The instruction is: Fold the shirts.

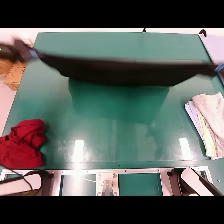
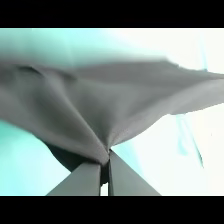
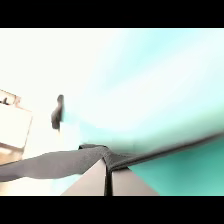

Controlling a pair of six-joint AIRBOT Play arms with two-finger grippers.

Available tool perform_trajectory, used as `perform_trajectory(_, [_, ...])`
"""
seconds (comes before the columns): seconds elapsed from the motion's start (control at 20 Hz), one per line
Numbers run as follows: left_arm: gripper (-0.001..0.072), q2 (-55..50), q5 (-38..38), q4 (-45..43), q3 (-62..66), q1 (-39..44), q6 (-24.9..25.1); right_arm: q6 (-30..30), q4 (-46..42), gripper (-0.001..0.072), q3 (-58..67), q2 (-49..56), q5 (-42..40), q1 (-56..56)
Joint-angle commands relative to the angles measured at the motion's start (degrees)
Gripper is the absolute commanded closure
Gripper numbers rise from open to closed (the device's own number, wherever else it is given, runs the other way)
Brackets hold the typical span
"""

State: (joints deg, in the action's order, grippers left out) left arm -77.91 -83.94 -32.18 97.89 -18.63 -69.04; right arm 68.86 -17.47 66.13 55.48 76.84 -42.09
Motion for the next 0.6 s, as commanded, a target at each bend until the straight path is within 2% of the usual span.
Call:
perform_trajectory(0.0, [0.0676, 13.0, 9.6, 3.1, 12.9, -0.1, -1.0, 1.8, 4.9, 0.0696, 23.2, -1.9, -1.9, -1.6])
perform_trajectory(0.25, [0.0676, 28.2, 21.2, 0.4, 20.9, -0.1, -1.0, 3.6, 4.8, 0.0695, 42.4, -5.2, -4.6, -11.6])
perform_trajectory(0.35, [0.0676, 31.6, 20.9, -2.6, 20.9, -0.1, -2.0, 4.4, 4.4, 0.0695, 43.9, -5.9, -4.6, -12.3])
perform_trajectory(0.55, [0.0676, 32.2, 16.2, -7.4, 18.5, -0.1, -7.6, 4.7, -0.7, 0.0695, 41.9, -5.2, -3.8, -12.3])
